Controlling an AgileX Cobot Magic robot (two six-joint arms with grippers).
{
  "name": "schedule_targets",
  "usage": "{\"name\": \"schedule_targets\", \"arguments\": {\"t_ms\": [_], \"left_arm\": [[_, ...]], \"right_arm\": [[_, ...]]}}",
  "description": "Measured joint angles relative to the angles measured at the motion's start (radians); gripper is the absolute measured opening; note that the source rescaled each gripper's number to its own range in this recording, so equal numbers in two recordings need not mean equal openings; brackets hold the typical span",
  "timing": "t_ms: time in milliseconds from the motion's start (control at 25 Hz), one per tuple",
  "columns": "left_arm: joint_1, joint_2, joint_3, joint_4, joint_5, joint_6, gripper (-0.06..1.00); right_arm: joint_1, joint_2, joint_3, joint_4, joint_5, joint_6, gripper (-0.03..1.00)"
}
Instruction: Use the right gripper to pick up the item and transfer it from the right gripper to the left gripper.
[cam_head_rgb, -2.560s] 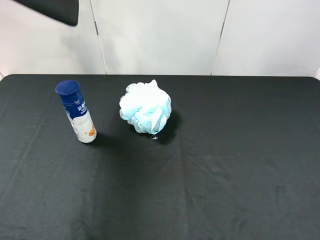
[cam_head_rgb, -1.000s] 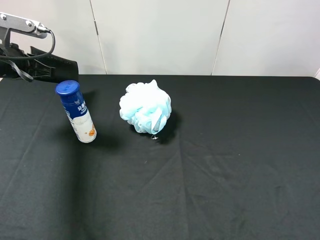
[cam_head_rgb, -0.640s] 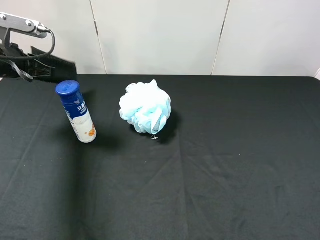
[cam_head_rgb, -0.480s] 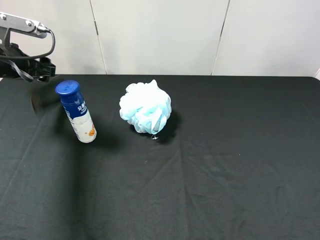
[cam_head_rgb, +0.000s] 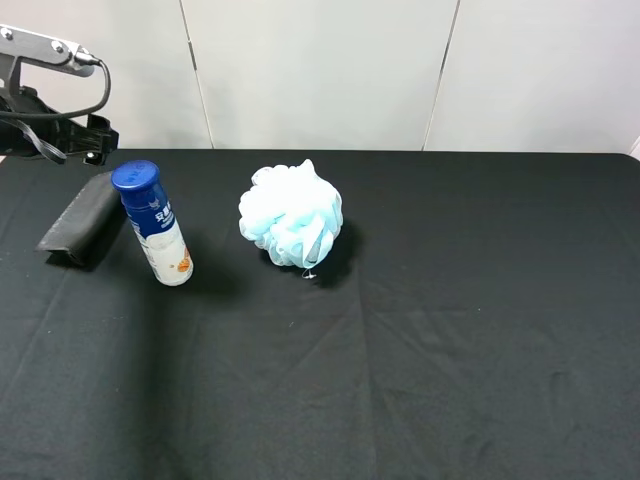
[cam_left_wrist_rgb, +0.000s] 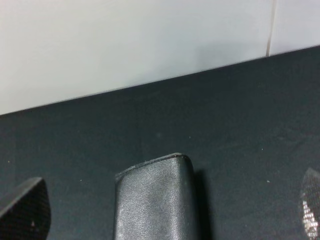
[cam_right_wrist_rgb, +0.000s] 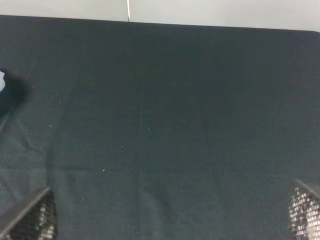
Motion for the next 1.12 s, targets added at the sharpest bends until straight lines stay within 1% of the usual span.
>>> {"name": "schedule_targets", "arguments": {"t_ms": [280, 440, 560, 720, 920, 1040, 1120], "left_arm": [[0.000, -0.005, 0.000, 0.000, 0.003, 0.039, 1.00], [0.000, -0.054, -0.002, 0.000, 0.053, 0.043, 1.00], [0.000, -0.104, -0.029, 0.000, 0.151, 0.046, 1.00], [0.000, -0.179, -0.075, 0.000, 0.311, 0.046, 1.00], [0.000, -0.298, -0.127, 0.000, 0.537, 0.046, 1.00], [0.000, -0.379, -0.147, 0.000, 0.655, 0.032, 1.00], [0.000, -0.437, -0.151, 0.000, 0.710, 0.015, 1.00]], "right_arm": [[0.000, 0.000, 0.000, 0.005, 0.000, 0.000, 1.00], [0.000, 0.000, 0.000, 0.000, 0.000, 0.000, 1.00], [0.000, 0.000, 0.000, 0.005, 0.000, 0.000, 1.00], [0.000, 0.000, 0.000, 0.005, 0.000, 0.000, 1.00], [0.000, 0.000, 0.000, 0.005, 0.000, 0.000, 1.00], [0.000, 0.000, 0.000, 0.005, -0.002, 0.000, 1.00], [0.000, 0.000, 0.000, 0.005, -0.002, 0.000, 1.00]]}}
